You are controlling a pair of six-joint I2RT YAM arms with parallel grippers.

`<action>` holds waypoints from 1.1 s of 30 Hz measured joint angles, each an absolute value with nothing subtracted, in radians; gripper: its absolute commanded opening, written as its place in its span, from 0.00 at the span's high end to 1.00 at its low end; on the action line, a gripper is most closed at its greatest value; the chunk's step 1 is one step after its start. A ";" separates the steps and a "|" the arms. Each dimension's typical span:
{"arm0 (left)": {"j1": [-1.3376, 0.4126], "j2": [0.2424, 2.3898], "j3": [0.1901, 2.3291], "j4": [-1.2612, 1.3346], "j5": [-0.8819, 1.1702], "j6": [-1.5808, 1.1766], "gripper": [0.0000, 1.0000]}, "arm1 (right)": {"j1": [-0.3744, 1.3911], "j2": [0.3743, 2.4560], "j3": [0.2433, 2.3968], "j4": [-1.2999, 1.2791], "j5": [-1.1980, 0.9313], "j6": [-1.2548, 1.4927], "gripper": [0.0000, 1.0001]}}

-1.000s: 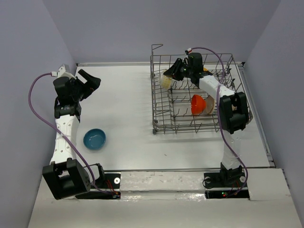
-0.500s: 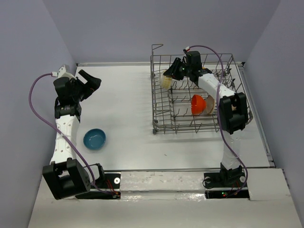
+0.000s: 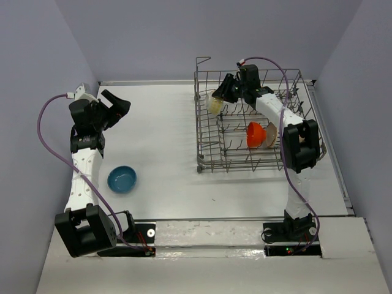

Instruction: Load the bowls into the dish rack

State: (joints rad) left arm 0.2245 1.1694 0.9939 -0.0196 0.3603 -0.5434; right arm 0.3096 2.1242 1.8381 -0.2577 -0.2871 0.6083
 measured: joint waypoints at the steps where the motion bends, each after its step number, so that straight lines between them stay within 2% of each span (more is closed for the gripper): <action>1: 0.224 1.169 0.994 -0.019 0.360 -0.543 0.01 | 0.310 2.124 1.840 -0.260 -0.284 0.605 0.58; 13: 0.224 1.169 0.994 -0.019 0.360 -0.543 0.01 | 0.310 2.124 1.849 -0.275 -0.260 0.590 0.57; 18: 0.224 1.169 0.994 -0.019 0.360 -0.543 0.01 | 0.310 2.124 1.851 -0.279 -0.241 0.575 0.52; 30: 0.224 1.169 0.993 -0.019 0.361 -0.543 0.01 | 0.307 2.124 1.858 -0.284 -0.195 0.547 0.51; 33: 0.224 1.169 0.993 -0.019 0.361 -0.543 0.01 | 0.307 2.125 1.863 -0.292 -0.194 0.539 0.48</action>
